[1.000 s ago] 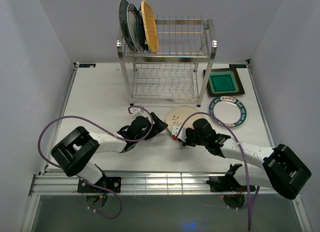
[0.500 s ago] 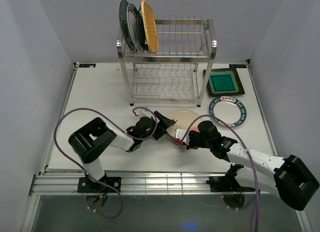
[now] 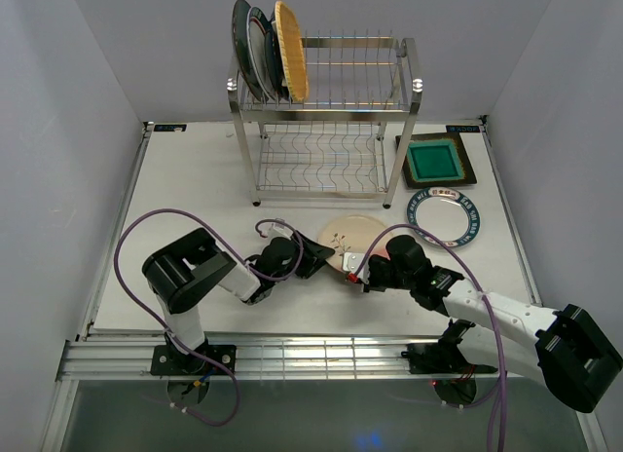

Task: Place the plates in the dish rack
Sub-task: Pick up the plate at the center of the board.

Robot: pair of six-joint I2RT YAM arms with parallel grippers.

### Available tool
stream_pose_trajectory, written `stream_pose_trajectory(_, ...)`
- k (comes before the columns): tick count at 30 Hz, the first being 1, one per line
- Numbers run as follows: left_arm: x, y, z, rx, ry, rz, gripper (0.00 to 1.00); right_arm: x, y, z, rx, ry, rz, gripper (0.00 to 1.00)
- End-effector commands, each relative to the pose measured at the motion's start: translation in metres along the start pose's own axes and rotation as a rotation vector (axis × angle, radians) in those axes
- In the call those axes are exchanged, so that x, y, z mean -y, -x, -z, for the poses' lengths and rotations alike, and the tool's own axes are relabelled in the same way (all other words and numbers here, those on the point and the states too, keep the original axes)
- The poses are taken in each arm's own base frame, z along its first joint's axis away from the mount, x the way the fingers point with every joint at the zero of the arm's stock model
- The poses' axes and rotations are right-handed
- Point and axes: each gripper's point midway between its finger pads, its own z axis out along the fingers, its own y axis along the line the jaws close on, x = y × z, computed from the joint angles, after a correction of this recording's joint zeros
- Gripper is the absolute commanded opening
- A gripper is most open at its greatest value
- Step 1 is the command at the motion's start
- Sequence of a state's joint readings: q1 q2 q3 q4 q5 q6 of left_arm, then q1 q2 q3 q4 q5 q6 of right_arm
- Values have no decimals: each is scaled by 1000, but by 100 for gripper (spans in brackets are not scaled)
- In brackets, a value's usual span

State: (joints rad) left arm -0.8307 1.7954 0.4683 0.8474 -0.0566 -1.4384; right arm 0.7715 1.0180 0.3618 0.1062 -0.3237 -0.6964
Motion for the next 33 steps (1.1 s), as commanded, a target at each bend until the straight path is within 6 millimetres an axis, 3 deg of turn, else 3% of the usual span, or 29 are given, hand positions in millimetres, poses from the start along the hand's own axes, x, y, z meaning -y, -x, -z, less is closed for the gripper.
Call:
stream_pose_trajectory(1, 15, 5, 7, 31, -64, 20, 53, 7, 19, 0, 75, -8, 50, 8)
stream_pose_trajectory(8, 18, 7, 13, 38, -83, 26, 47, 4, 19, -1, 75, 11, 50, 8)
stream_pose_trajectory(18, 19, 2, 9, 15, -106, 40, 46, -1, 20, -1, 84, 35, 57, 8)
stream_pose_trajectory(22, 22, 2, 10, 16, -130, 42, 37, -1, 20, -1, 84, 41, 57, 8)
stream_pose_trajectory(33, 20, 0, 8, 7, -144, 39, 40, -4, 23, 1, 99, 48, 67, 8)
